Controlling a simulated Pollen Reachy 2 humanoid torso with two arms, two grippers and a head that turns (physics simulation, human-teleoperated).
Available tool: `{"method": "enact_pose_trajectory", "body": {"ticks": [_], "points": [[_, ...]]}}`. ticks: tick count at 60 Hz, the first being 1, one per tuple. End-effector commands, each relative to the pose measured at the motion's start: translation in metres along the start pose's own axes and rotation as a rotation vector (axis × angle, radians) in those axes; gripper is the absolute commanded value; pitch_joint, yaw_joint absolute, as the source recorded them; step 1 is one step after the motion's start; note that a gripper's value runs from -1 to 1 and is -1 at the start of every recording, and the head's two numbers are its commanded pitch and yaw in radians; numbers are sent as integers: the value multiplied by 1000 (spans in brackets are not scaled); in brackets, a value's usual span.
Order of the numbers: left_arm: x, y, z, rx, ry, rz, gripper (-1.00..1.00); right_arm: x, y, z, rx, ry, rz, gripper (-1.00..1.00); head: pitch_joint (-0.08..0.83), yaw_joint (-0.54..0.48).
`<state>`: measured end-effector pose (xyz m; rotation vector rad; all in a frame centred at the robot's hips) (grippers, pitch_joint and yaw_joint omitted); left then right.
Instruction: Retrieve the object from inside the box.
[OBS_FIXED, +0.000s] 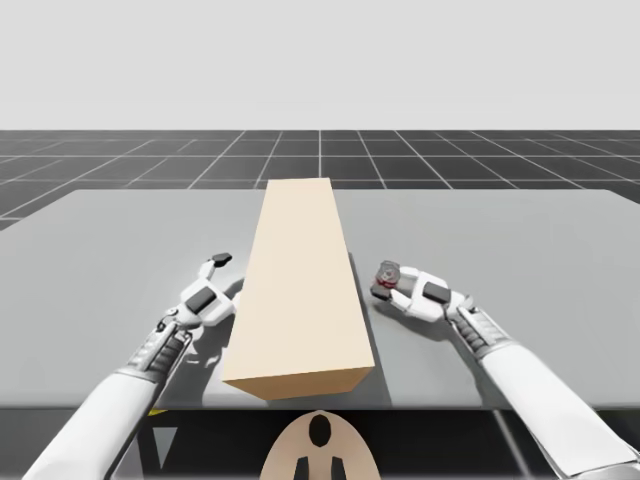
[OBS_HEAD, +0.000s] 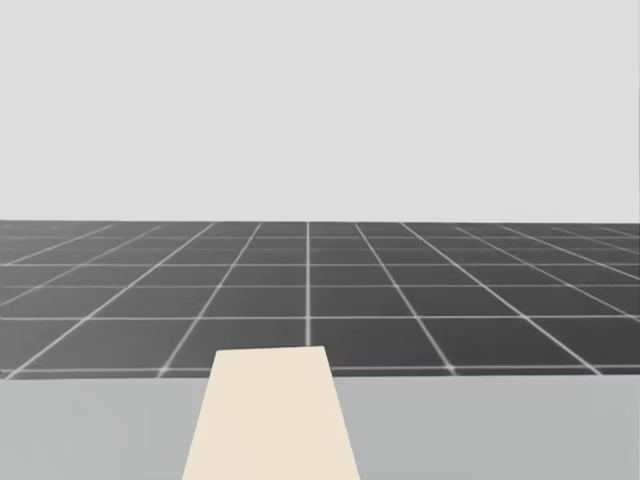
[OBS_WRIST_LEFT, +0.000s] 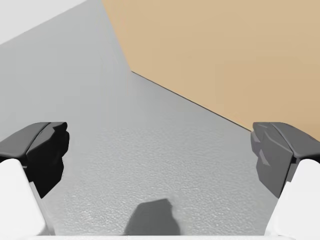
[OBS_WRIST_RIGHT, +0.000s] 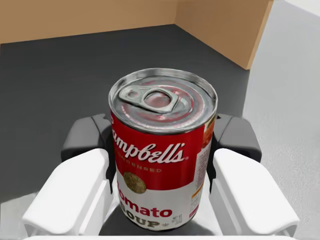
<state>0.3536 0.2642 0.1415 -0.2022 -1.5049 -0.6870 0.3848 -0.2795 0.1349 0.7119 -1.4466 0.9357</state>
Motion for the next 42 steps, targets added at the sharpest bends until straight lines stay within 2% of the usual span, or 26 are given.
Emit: {"method": "enact_pose_trajectory", "body": {"ticks": [1, 9, 16, 22, 33, 34, 42], "points": [[0, 8, 1, 29, -2, 18, -1000, 22, -18, 16, -66, -60, 47, 1000, 11, -25], [-1, 11, 2, 44, -4, 26, -1000, 34, -37, 25, -118, -79, 56, 1000, 12, -24], [-1, 12, 2, 49, -3, 27, -1000, 58, -53, 31, -153, -107, 67, 1000, 11, -22], [-1, 12, 2, 51, -1, 28, -1000, 97, -62, 34, -170, -135, 117, 1000, 9, -24], [-1, 14, 3, 59, -3, 30, -1000, 160, -70, 36, -189, -147, 215, 1000, 7, -18], [-1, 14, 3, 59, -3, 30, -1000, 172, -71, 37, -195, -151, 234, 1000, 7, -17], [-1, 15, 3, 60, -4, 29, -1000, 216, -77, 40, -212, -168, 295, 1000, 8, -16]]}}
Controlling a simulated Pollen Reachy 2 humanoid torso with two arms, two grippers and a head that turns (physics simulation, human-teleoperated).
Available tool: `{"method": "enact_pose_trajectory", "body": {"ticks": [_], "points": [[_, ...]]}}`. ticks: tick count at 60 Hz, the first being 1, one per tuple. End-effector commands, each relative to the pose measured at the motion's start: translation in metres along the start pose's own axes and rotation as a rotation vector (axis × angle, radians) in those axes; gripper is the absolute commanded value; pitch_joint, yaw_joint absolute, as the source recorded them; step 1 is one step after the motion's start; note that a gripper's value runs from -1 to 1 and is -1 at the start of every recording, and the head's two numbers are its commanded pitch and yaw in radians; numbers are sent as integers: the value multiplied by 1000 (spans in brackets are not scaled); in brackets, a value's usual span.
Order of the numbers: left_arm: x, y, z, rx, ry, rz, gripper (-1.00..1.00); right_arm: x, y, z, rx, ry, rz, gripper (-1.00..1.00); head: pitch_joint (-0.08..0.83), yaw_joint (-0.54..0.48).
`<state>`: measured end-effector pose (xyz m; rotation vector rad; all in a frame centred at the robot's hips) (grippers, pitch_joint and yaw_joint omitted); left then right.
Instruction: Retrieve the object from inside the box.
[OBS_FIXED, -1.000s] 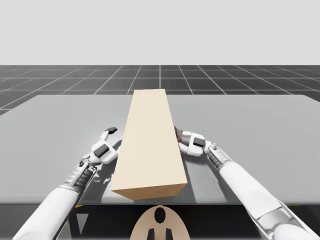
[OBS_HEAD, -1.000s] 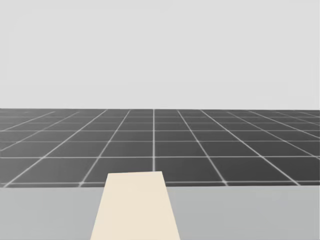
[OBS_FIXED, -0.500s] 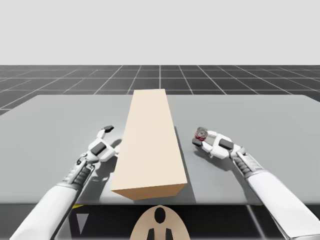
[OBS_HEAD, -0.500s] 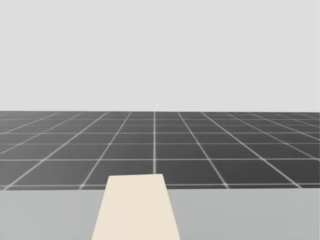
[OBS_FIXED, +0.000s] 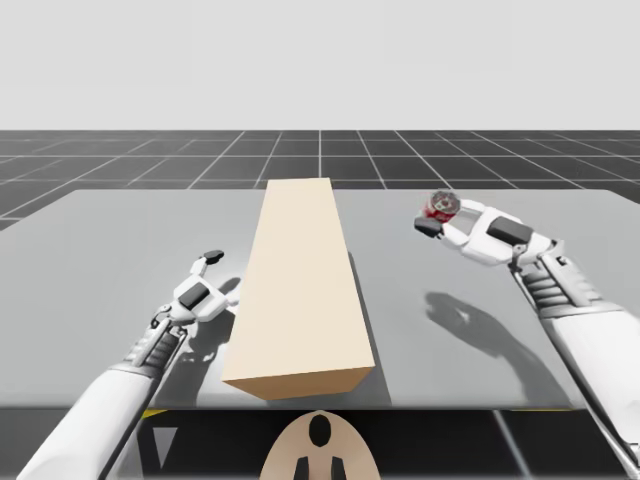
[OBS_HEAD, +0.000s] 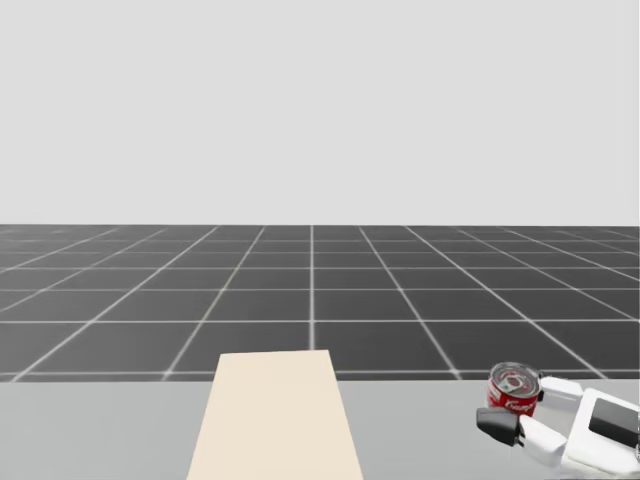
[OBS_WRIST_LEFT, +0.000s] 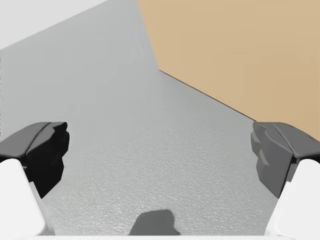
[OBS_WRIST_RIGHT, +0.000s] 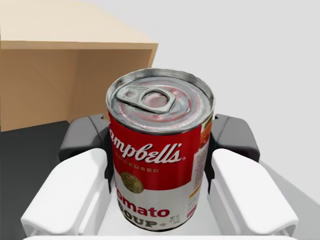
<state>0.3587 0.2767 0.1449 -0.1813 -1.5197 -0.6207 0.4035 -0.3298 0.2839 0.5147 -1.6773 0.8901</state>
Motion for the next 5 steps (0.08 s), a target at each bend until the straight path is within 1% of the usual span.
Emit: {"method": "enact_pose_trajectory", "body": {"ticks": [1, 4, 5], "points": [[0, 1, 1, 4, -1, 1, -1000, 79, -29, -11, -32, -82, 131, 1000, 8, -16], [0, 1, 1, 4, 0, 0, -1000, 93, -31, -12, -35, -96, 145, 1000, 7, -16], [0, 2, 1, 4, -1, 1, -1000, 99, -32, -13, -40, -100, 156, 1000, 7, -16]]}}
